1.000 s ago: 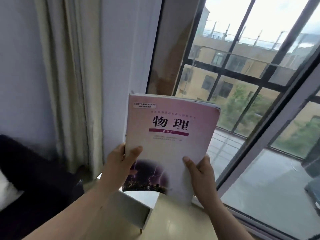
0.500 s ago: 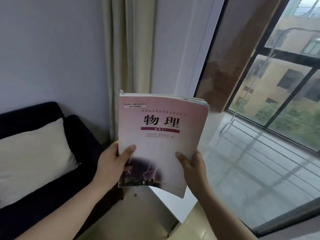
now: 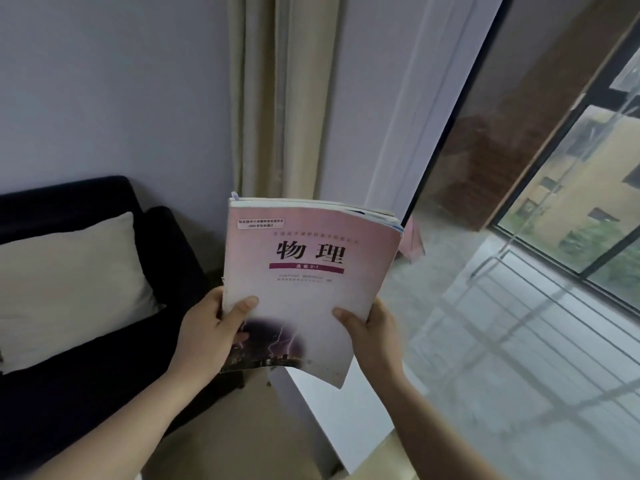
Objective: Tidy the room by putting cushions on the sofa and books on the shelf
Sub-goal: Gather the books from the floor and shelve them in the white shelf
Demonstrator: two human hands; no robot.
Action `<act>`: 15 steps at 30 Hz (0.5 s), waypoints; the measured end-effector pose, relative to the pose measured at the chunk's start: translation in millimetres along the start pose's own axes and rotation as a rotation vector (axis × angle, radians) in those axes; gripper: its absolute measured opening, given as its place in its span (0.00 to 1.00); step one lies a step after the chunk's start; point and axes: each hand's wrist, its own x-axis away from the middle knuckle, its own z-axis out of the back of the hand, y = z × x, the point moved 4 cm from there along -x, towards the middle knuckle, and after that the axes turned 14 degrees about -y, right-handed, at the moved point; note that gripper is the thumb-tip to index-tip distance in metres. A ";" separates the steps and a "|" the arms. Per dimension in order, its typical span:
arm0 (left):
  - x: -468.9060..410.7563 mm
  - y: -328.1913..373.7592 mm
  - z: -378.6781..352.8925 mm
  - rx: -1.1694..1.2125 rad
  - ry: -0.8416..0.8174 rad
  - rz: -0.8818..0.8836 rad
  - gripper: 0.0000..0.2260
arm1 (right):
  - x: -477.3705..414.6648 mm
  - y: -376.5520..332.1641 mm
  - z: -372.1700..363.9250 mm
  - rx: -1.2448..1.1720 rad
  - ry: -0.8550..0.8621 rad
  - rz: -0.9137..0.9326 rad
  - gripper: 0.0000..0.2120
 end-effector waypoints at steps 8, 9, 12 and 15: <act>19.6 -65.4 -35.3 0.086 0.132 0.140 0.04 | -28.3 62.2 -14.7 0.064 -0.216 -0.106 0.08; 23.2 -78.7 -35.5 0.081 0.148 0.156 0.04 | -29.0 70.5 -23.0 0.069 -0.230 -0.116 0.08; 36.8 -119.4 -29.2 0.067 0.189 0.222 0.03 | -28.5 97.5 -57.4 0.084 -0.276 -0.149 0.08; 51.4 -164.0 -19.1 0.042 0.238 0.285 0.06 | -23.8 125.6 -97.2 0.094 -0.324 -0.176 0.09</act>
